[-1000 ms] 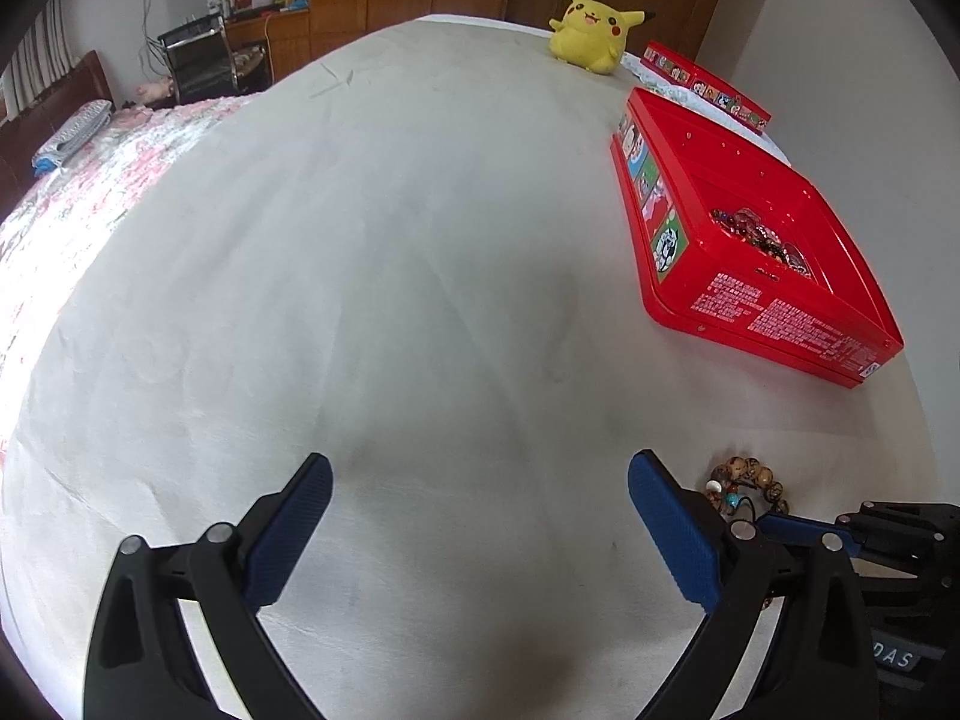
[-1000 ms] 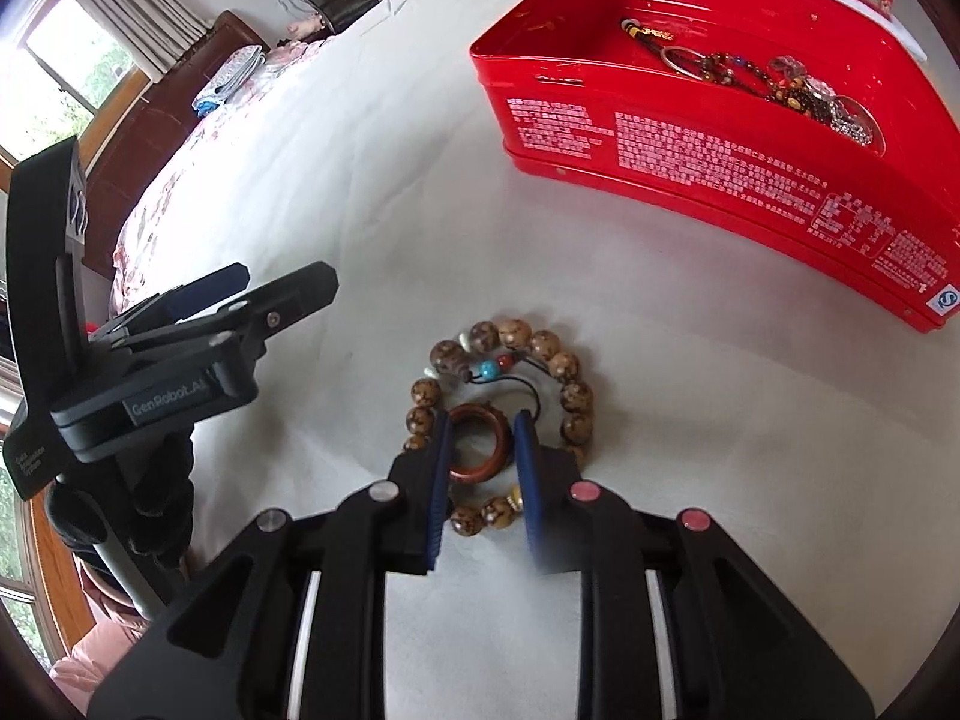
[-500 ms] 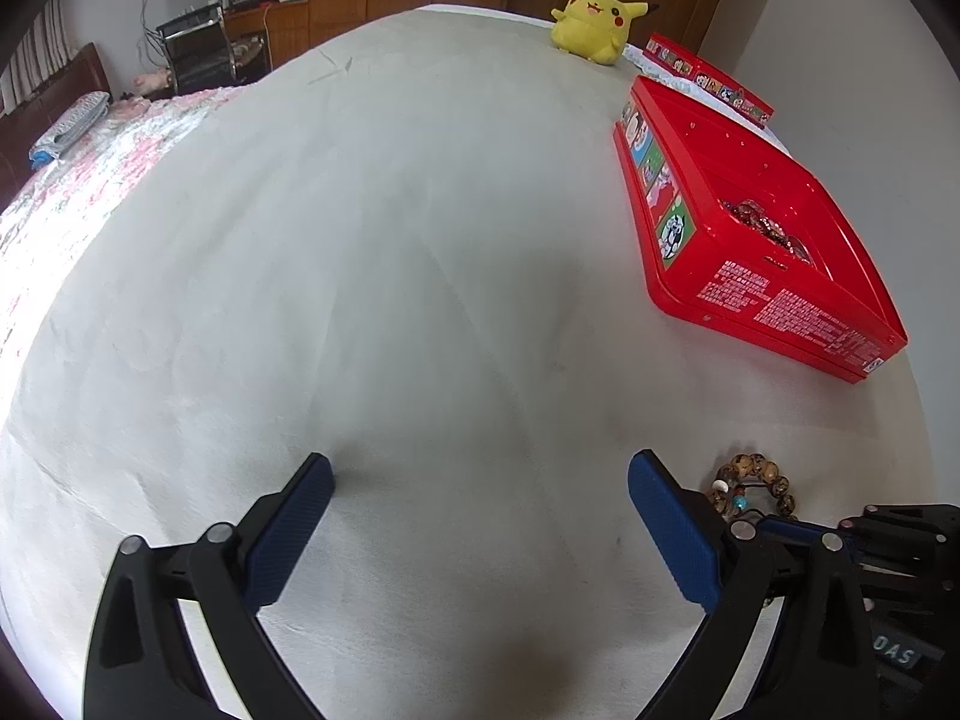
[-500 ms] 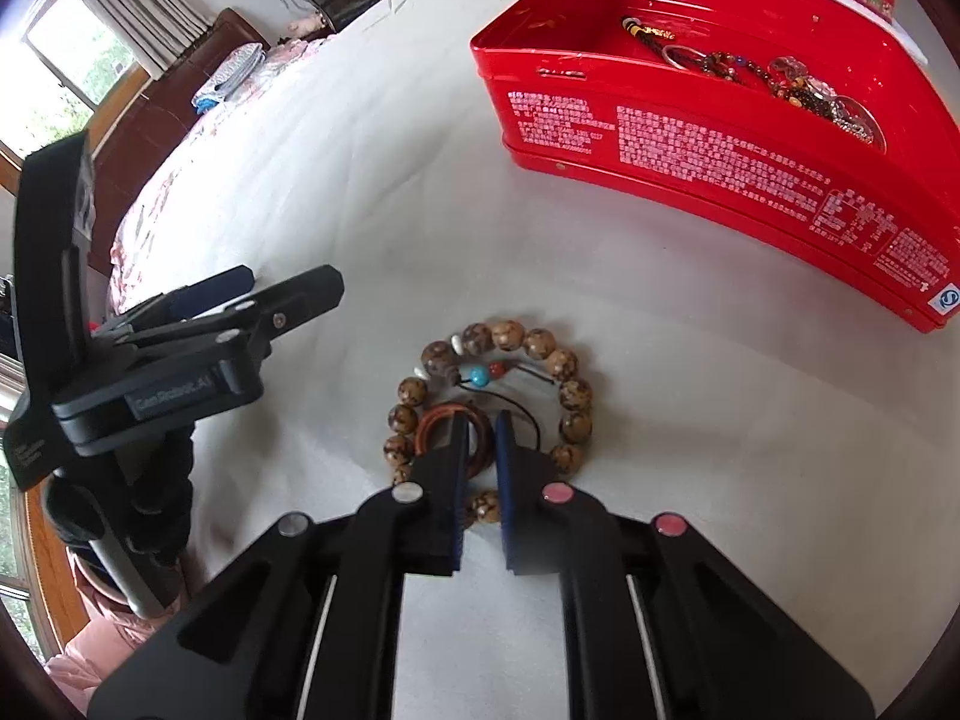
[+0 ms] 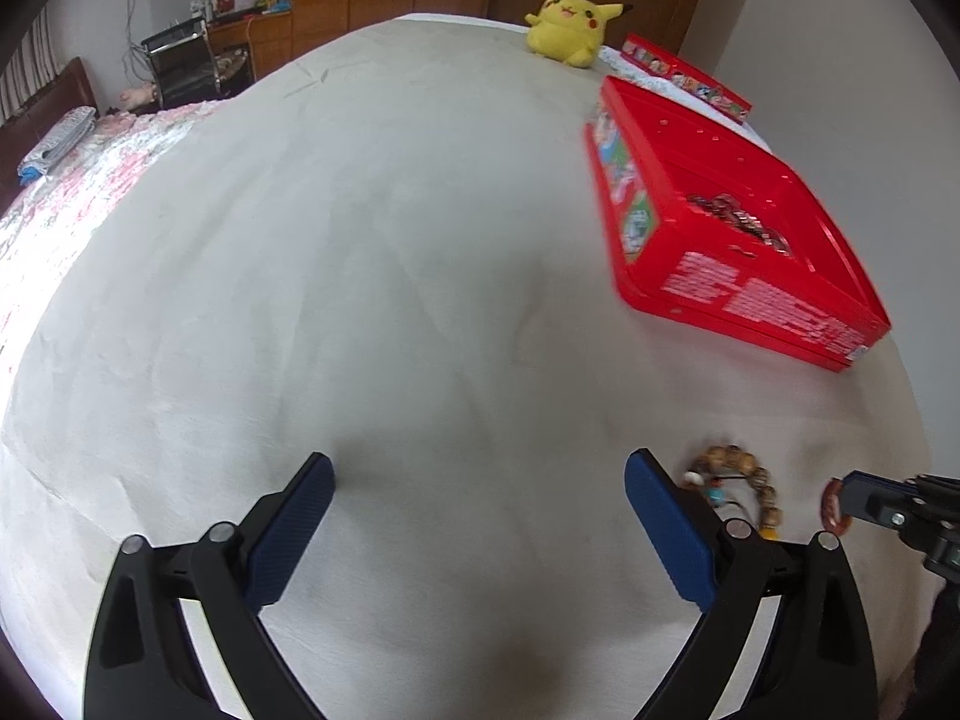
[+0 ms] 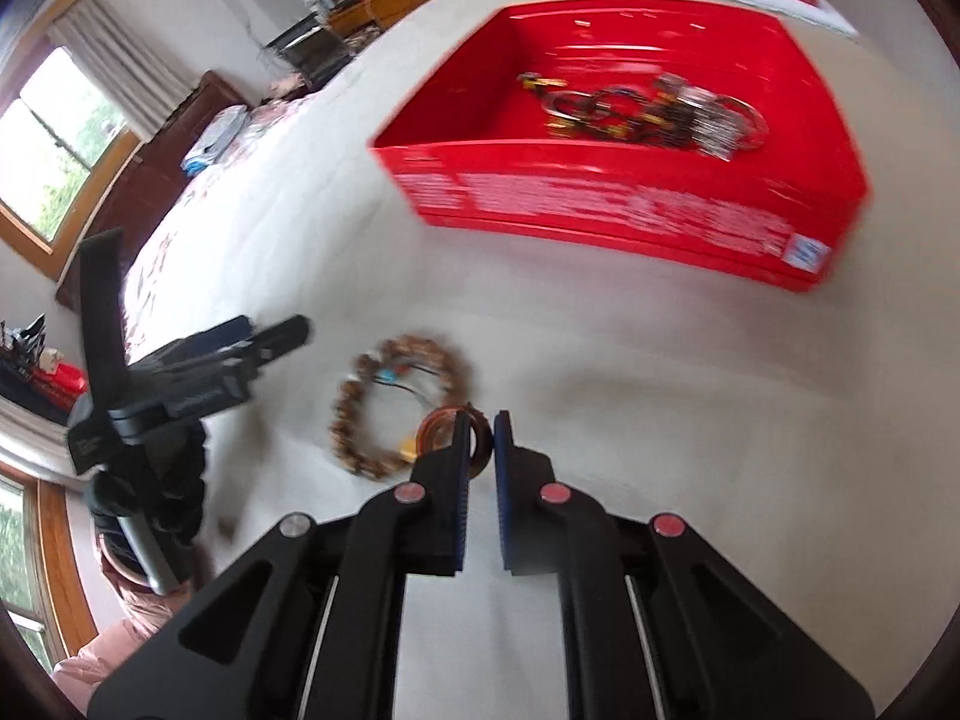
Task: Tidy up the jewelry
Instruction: 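Grasp the brown wooden ring with the right tool, then grasp the wooden bead bracelet with the left tool while the right tool holds the ring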
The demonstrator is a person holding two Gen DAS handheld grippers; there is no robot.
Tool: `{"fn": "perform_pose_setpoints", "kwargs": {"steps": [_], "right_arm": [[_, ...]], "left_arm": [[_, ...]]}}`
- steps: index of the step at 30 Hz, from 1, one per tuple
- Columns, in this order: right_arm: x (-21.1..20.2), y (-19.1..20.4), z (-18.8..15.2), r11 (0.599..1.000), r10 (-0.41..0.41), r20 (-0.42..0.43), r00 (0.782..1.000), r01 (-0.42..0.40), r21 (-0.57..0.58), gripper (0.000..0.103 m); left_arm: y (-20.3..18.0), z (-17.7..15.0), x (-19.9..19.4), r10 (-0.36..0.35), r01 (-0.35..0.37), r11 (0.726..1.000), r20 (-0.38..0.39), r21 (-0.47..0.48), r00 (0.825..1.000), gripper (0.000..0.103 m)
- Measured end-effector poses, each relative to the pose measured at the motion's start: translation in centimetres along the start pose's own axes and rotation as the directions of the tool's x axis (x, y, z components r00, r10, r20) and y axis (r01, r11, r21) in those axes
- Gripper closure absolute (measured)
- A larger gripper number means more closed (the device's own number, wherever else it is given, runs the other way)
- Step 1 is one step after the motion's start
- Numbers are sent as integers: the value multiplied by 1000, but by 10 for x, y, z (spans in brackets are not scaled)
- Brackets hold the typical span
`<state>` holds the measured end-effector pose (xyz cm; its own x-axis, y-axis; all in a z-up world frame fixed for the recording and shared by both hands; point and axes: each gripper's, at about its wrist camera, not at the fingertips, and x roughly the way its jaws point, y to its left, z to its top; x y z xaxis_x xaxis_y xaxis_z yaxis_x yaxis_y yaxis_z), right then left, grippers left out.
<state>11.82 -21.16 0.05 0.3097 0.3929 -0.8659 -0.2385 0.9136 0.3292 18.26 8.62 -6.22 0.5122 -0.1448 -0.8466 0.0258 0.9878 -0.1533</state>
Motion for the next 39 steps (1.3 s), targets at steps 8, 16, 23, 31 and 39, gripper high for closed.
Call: {"fn": "perform_pose_setpoints", "kwargs": {"steps": [8,16,23,31,39], "right_arm": [[-2,-35,-10,998,-46,-17,999,47,50,97],[-3,-48,-13,998,-25,-21,999,26,63,97],[-6,-50,-11,998,6,-24,1000,-5,62,97],[-8,-53,-14,998,22,-21,1000,-21,62,97],[-11,-54,-15,998,24,-17,1000,-23,59,93]], "left_arm": [[-54,-10,-19,-116,116,989,-10,92,993,14],[-84,-10,2,-69,80,990,-101,113,992,12],[-98,-15,15,-57,76,989,-142,129,988,12],[-118,-20,16,-74,99,982,-156,159,985,56],[-115,-18,8,-69,92,983,-148,157,987,45]]}}
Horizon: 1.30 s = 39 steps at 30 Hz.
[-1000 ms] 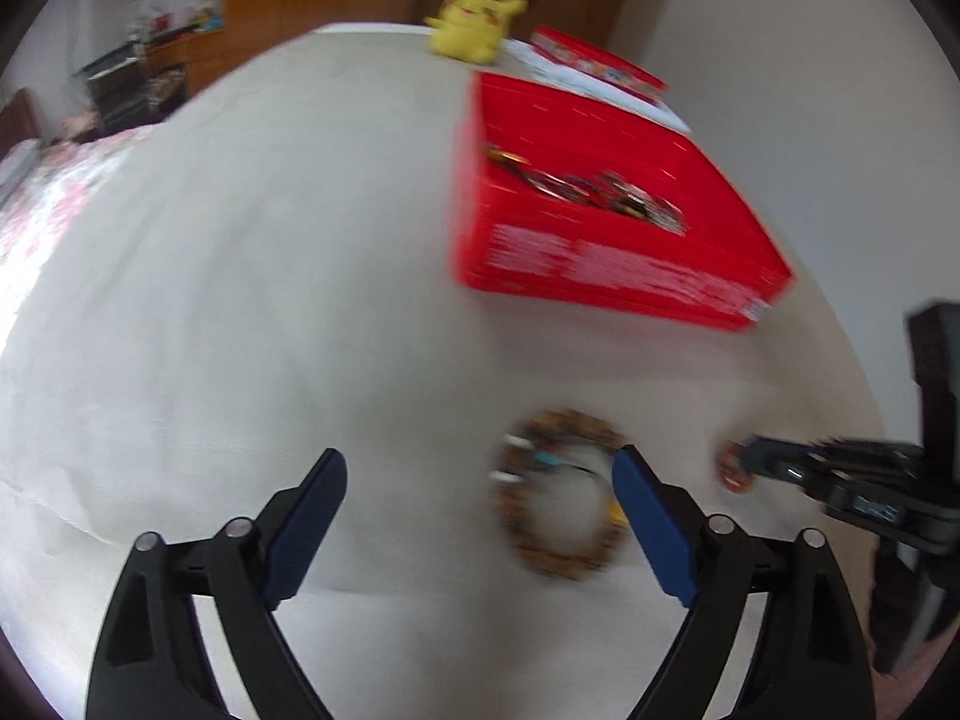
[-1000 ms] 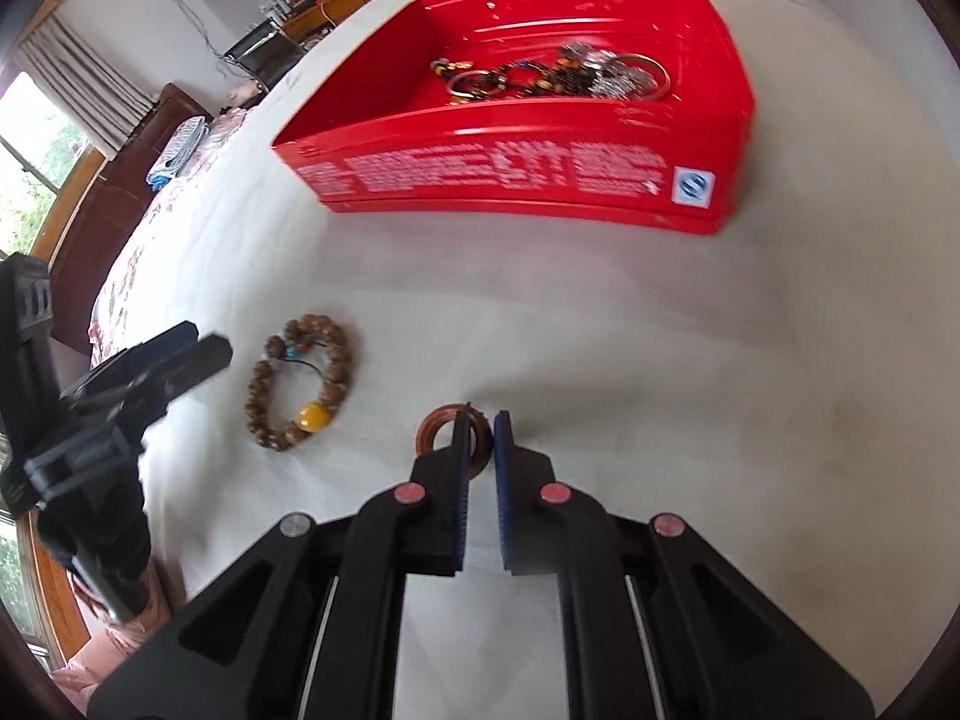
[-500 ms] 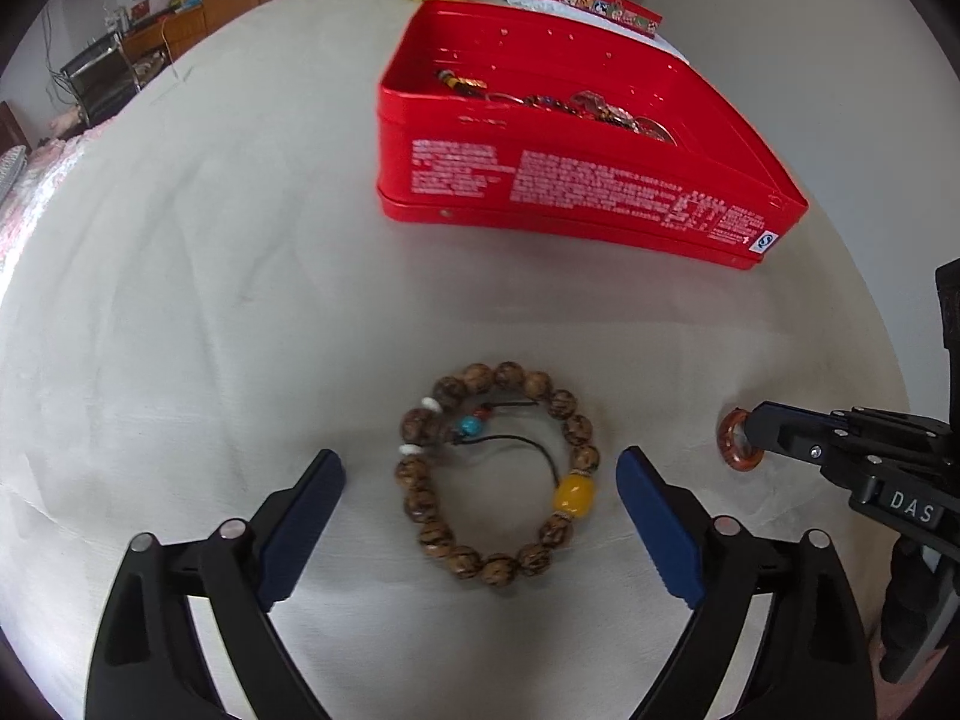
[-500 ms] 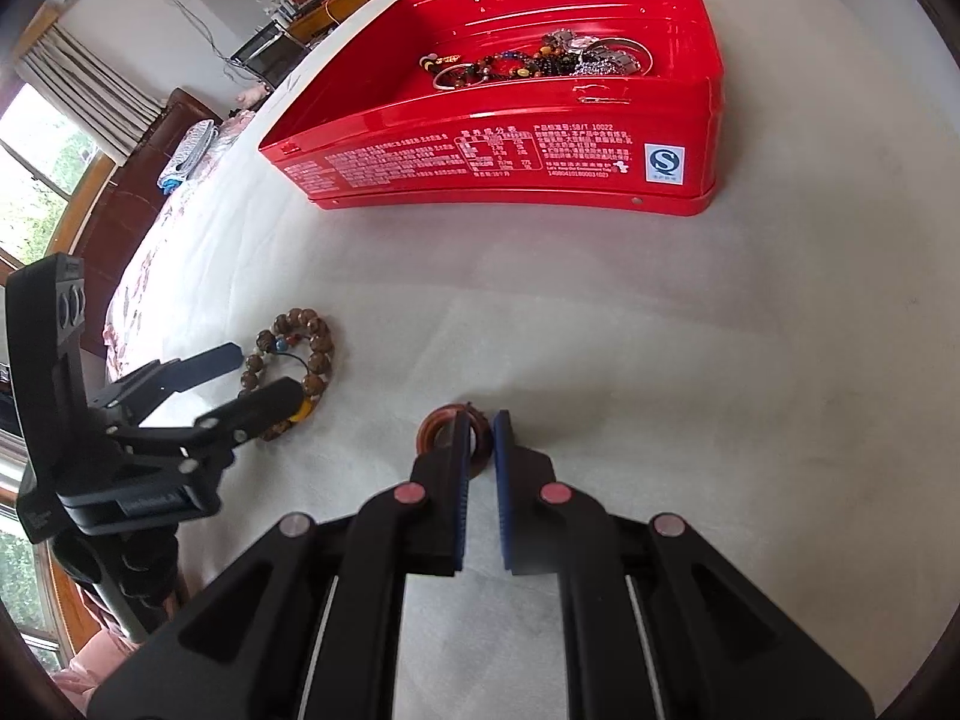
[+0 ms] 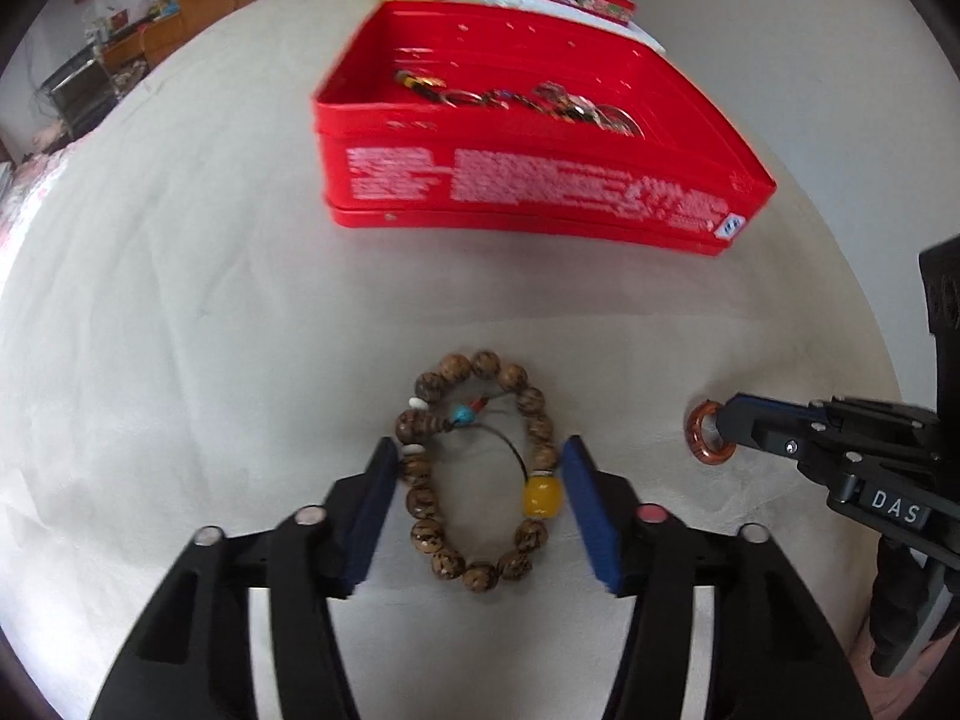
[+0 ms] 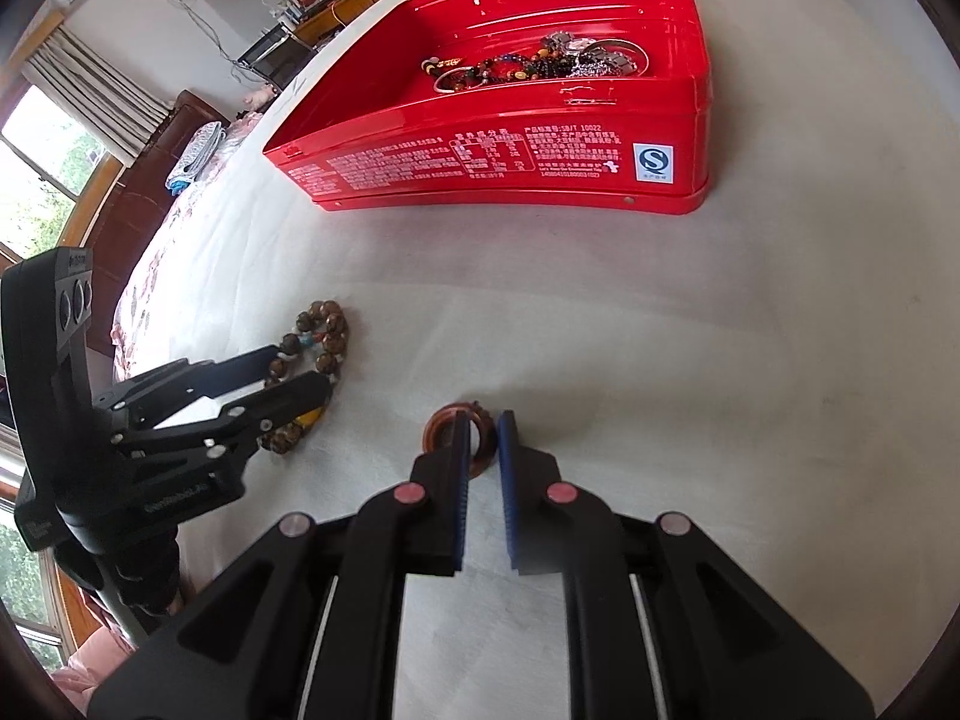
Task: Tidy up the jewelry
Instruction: 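Grasp the wooden bead bracelet with the left tool while the right tool holds the ring, then carry the wooden bracelet and ring into the red box and open both tools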
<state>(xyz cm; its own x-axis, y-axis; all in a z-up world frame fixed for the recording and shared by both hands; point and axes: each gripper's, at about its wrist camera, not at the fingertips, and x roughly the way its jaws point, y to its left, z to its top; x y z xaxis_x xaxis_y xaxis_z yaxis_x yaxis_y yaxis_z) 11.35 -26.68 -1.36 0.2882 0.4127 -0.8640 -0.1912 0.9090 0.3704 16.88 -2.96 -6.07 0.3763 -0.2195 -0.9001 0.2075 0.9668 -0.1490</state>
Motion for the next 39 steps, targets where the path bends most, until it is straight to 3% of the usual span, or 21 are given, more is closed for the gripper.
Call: {"fn": "perform_pose_setpoints", "kwargs": {"steps": [7,14,17,18,20,21,23,25,26,35,39], "right_arm": [[-1,1,0,1000,4,4,1000,-4,1,93],[1,-1,1,1000,-2,0,1000,2,4,93],[4,0,1,1000,0,-11,1000,0,1,93],[4,0,1,1000,0,-10,1000,0,0,93],[3,1,1,1000,3,-6,1000,-3,-2,93],[1,2,1,1000,0,-2,1000,0,-6,92],[-1,3,1,1000,1,1,1000,-1,-6,84],[-2,6,1,1000,-4,7,1000,4,-11,60],[-3,7,1,1000,-12,14,1000,12,-16,57],[10,20,-2,995,-87,13,996,88,-55,59],[18,29,-8,978,-178,37,983,181,-106,69]], "left_arm": [[-14,-6,-20,-41,40,999,24,34,999,44],[-28,-8,6,-40,43,997,-44,59,998,46],[-30,-7,9,-28,30,997,-31,68,999,48],[-29,-7,10,-27,28,998,-29,63,999,51],[-27,-6,11,-6,7,998,-22,55,1000,71],[-27,-5,12,0,1,999,-19,50,1000,76],[-23,-4,13,-10,11,999,-17,31,1000,91],[-19,-3,14,-27,27,1000,-16,9,999,91],[-19,-2,13,-31,32,999,-14,3,999,91],[-20,-4,11,-42,42,999,-6,0,999,91],[-19,-4,11,-50,50,999,-5,-5,999,91]]}}
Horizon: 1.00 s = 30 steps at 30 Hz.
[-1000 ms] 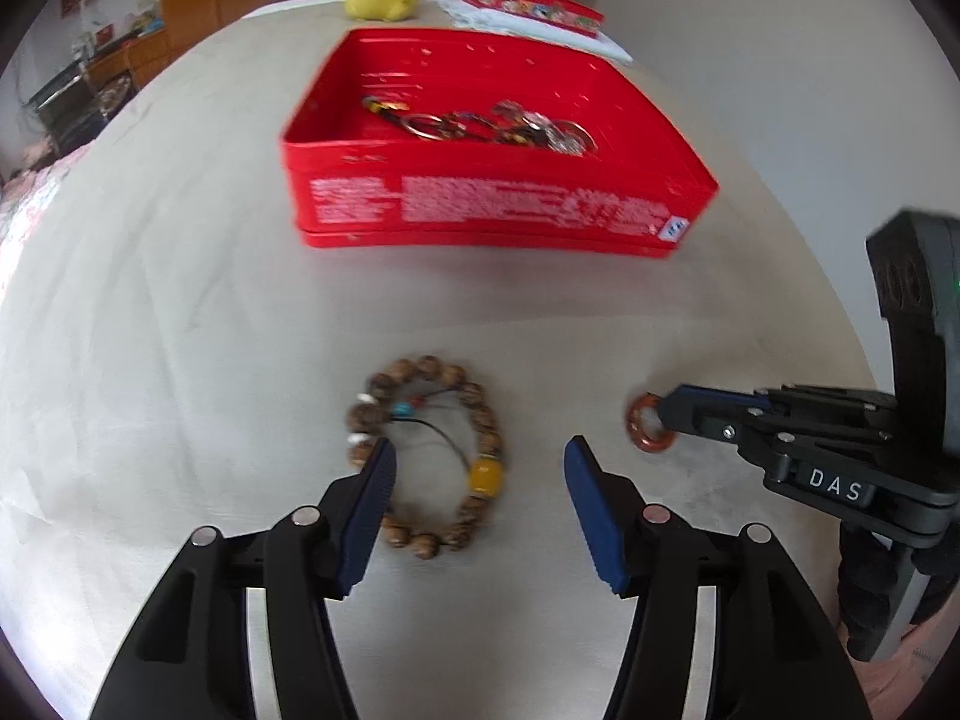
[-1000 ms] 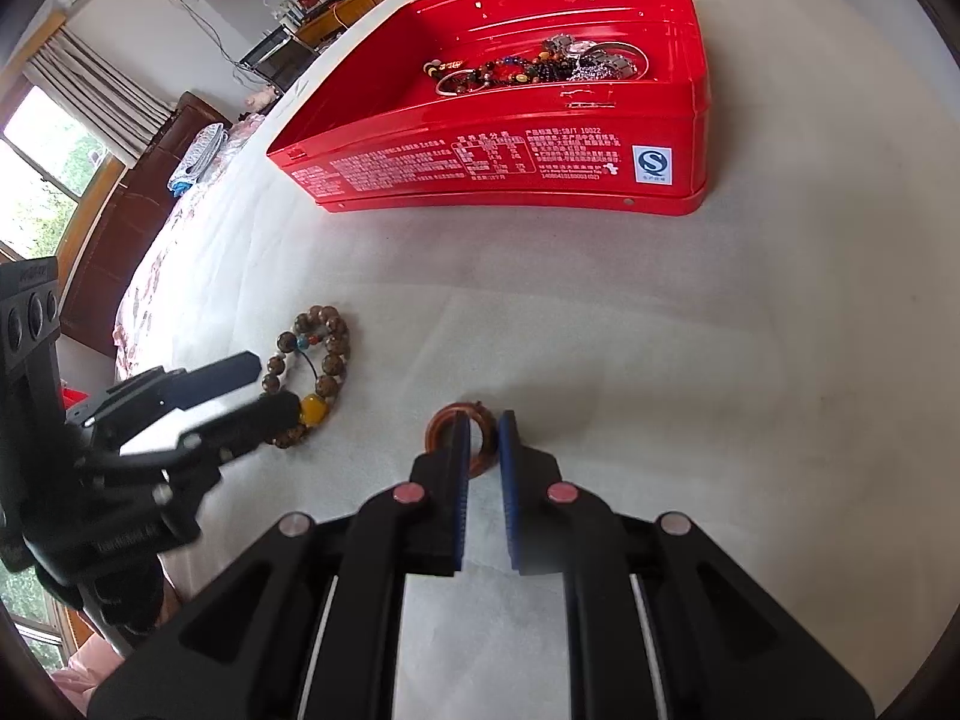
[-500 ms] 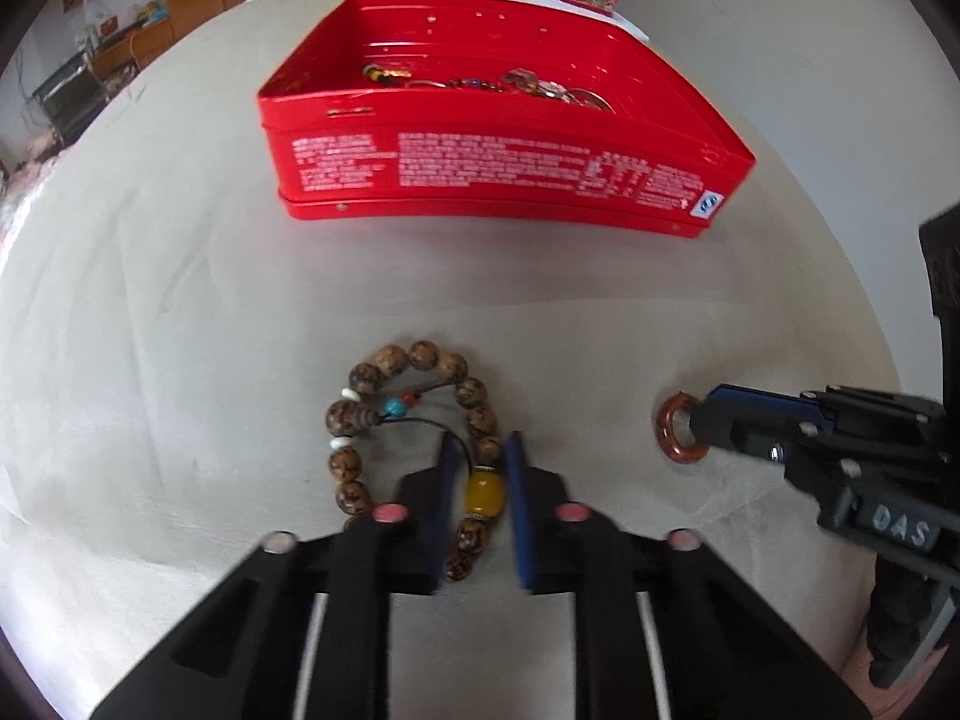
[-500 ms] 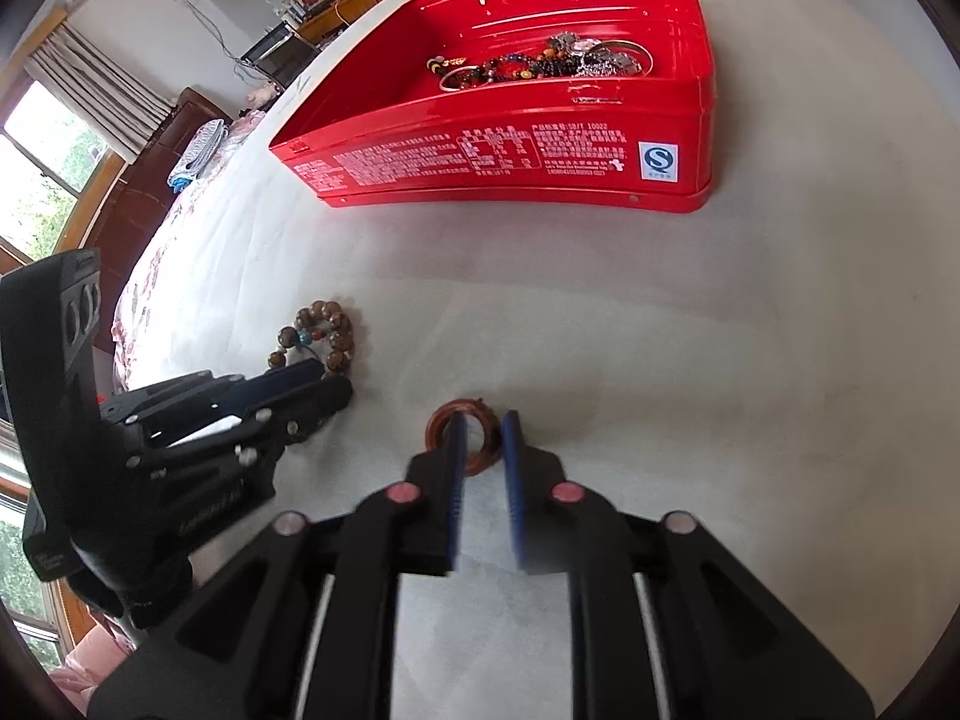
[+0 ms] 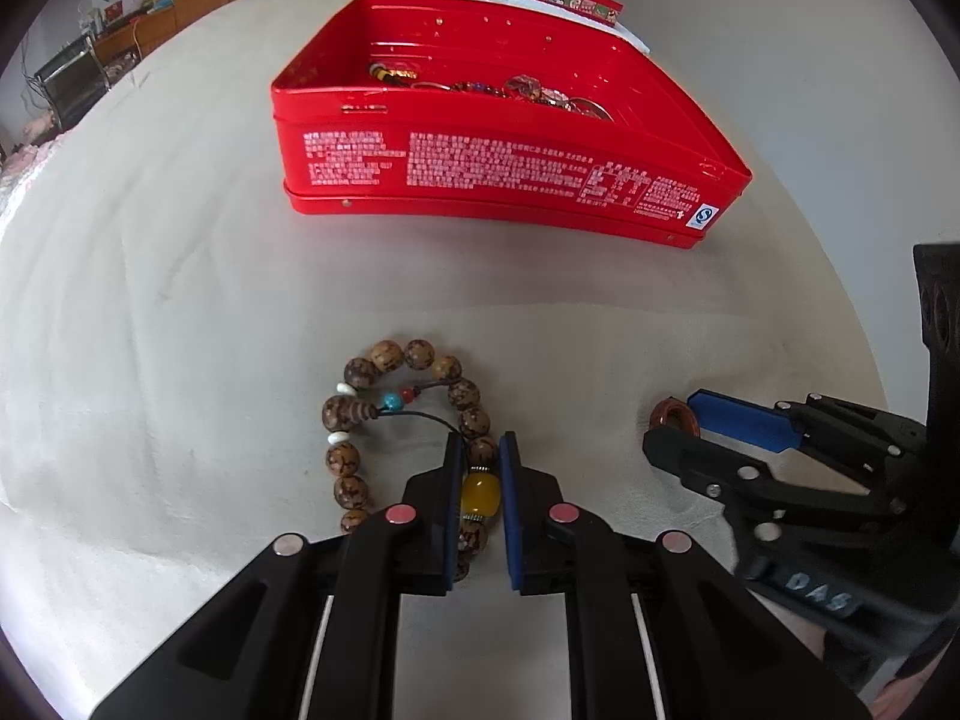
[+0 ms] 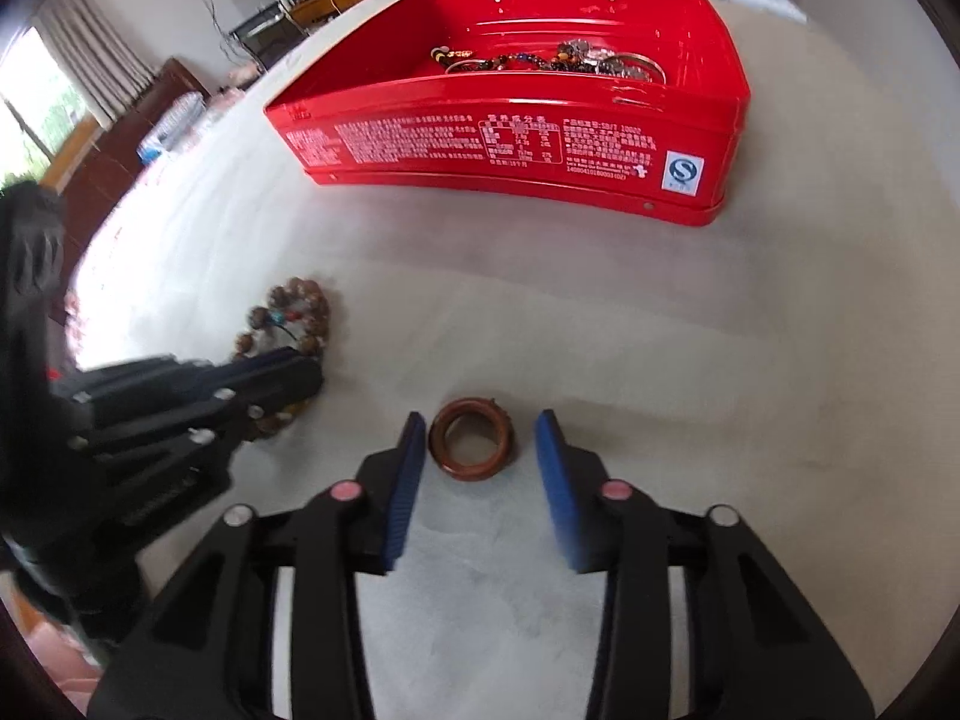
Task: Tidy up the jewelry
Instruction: 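Carry the wooden bracelet and ring into the red box and open both tools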
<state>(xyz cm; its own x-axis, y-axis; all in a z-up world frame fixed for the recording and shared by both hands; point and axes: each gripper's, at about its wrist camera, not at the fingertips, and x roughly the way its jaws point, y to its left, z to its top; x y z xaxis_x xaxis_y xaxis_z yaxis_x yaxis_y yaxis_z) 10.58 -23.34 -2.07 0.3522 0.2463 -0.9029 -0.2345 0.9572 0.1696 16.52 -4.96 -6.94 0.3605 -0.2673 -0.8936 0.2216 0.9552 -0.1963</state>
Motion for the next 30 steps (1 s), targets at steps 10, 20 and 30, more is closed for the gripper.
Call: {"fn": "perform_pose_setpoints", "kwargs": {"steps": [10,20,30], "right_arm": [[-13,-10,2,998,46,33,998,-47,44,75],[-41,-9,9,996,79,81,994,-83,41,75],[-57,-7,14,994,97,96,991,-100,32,75]], "left_arm": [[0,0,-14,1,0,1000,34,-7,999,91],[-10,2,-45,23,-24,1000,111,3,994,91],[-21,4,-76,-11,5,1000,177,30,984,91]]}}
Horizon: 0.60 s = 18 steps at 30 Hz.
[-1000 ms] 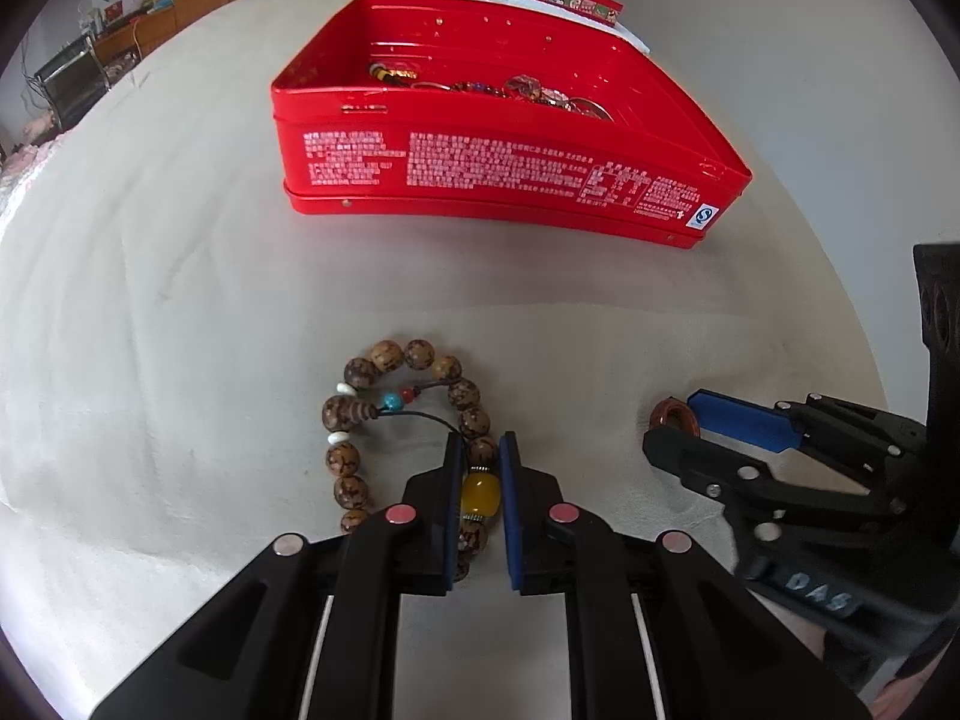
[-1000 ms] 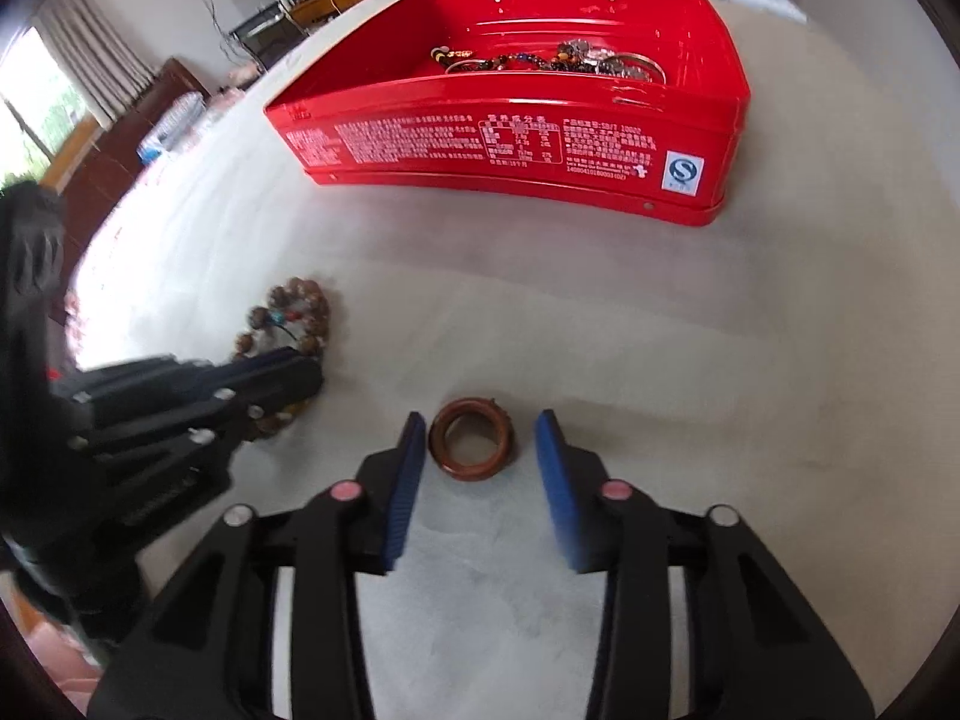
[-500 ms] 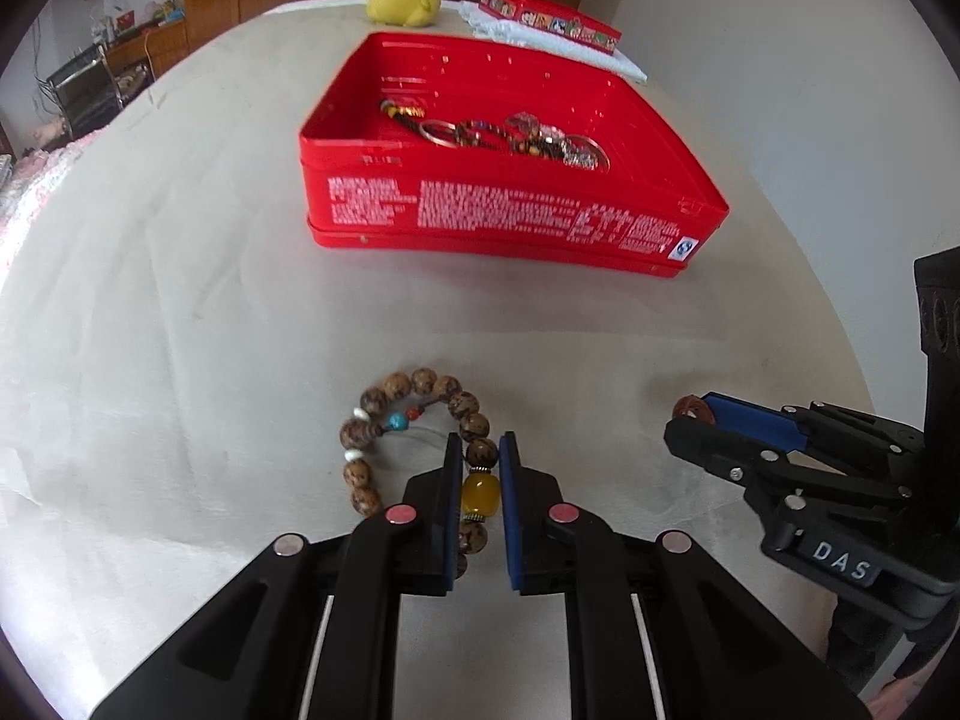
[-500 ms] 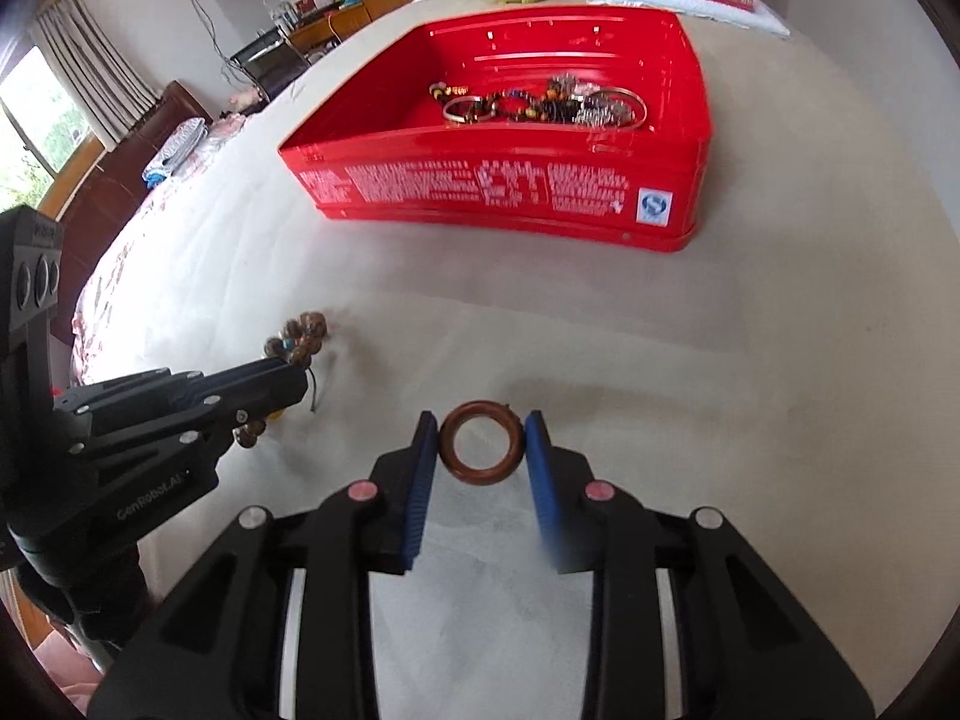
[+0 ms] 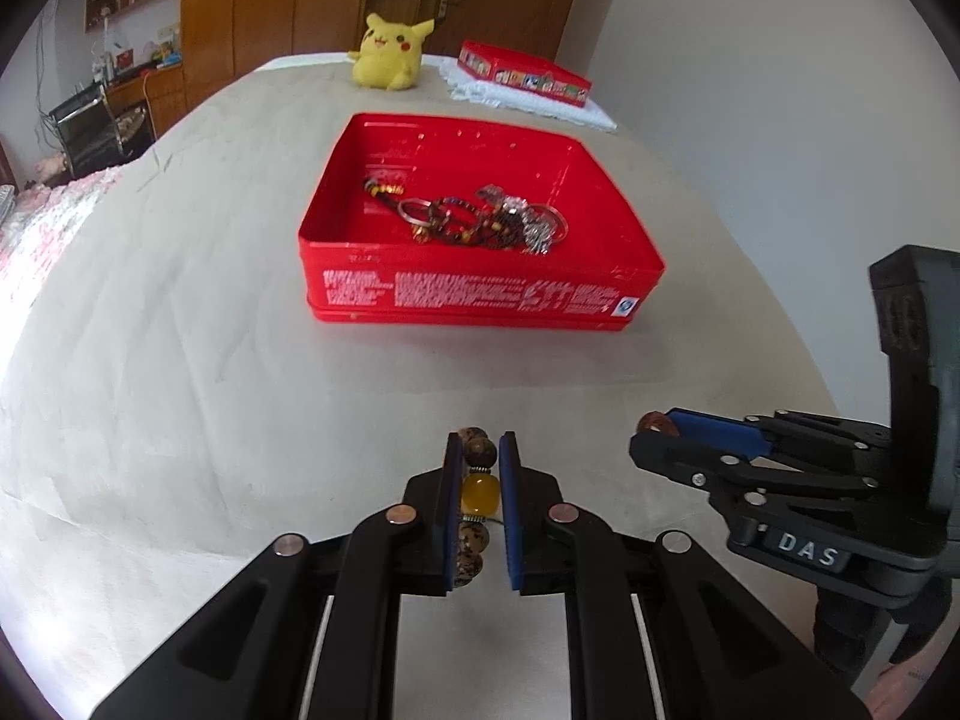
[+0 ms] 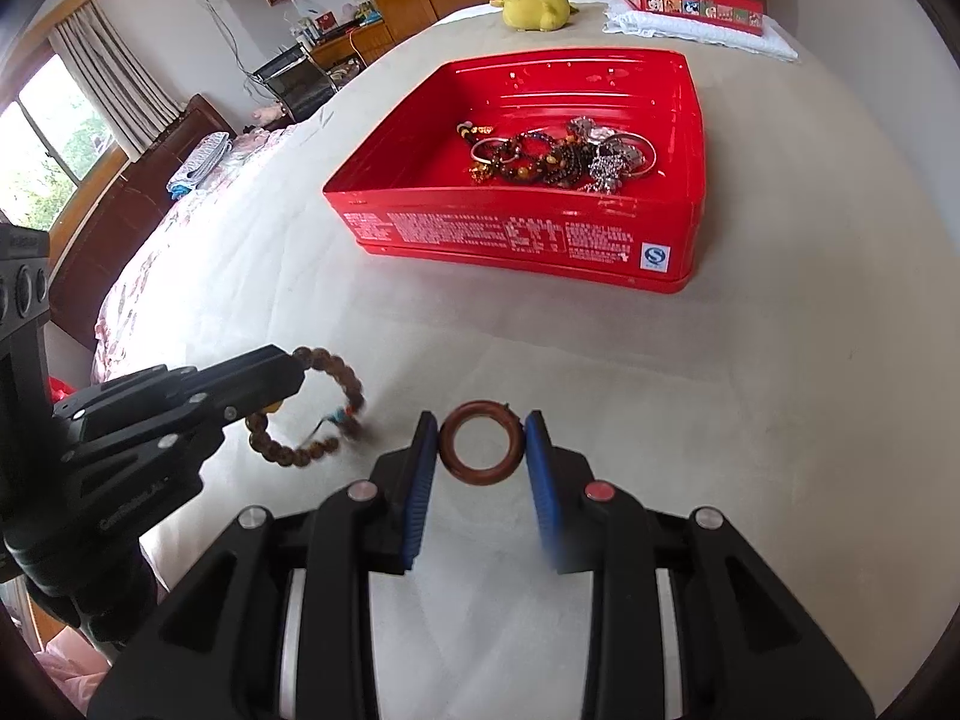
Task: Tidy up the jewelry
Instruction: 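Carry the wooden bracelet and ring into the red box and open both tools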
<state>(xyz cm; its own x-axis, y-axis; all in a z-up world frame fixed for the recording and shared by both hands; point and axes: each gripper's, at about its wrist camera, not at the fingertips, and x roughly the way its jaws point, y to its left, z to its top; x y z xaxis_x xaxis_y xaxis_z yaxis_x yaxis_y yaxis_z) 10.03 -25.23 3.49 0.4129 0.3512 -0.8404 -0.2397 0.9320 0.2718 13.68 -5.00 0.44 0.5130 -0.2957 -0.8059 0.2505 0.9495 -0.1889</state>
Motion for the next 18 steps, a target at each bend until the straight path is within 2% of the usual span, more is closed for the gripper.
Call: {"fn": "perform_pose_setpoints", "kwargs": {"steps": [8,18], "right_arm": [[-10,-4,13,1000,6,11,1000,-6,-2,75],[-24,-16,63,1000,-5,52,999,5,9,75]], "left_arm": [[-4,15,-10,-15,15,1000,27,5,1000,91],[-7,63,-31,-45,44,999,89,9,995,91]]}}
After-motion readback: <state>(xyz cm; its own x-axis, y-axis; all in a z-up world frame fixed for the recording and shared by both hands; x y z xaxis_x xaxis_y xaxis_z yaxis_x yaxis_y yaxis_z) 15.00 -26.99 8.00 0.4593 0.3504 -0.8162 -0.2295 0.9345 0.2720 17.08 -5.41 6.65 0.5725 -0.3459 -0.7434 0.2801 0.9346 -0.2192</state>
